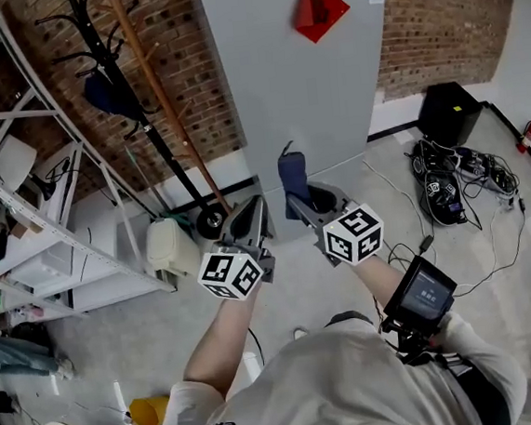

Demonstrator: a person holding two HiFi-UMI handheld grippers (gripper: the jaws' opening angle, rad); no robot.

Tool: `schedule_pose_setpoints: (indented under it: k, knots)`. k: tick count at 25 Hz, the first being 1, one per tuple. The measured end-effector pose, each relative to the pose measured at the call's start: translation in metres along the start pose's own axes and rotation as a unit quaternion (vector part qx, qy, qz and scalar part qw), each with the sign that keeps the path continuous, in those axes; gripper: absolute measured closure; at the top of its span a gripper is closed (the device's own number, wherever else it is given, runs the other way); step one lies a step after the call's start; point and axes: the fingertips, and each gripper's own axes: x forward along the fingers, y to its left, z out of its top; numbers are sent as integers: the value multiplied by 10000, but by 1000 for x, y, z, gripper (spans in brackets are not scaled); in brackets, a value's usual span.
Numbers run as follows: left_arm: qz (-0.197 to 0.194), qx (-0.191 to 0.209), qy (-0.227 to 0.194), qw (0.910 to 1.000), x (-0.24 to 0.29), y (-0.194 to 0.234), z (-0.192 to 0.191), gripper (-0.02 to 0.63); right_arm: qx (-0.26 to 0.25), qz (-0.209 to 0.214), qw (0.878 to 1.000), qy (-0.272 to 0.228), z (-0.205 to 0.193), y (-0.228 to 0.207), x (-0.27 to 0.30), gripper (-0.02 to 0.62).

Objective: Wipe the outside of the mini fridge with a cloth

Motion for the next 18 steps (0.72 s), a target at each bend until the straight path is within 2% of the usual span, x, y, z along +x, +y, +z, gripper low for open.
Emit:
schedule_pose_setpoints:
  k: [10,14,18]
  knots:
    - [60,167,-438,9989,53,63,55,603,-426,36,9986,-315,46,-35,72,485]
    - [60,450,-637,9969,96,82,81,603,-729,138,9957,-549,82,-68,102,485]
    - [110,538,-832,9950,134,102,112,603,-1149,284,9895,-823,129,-94,133,485]
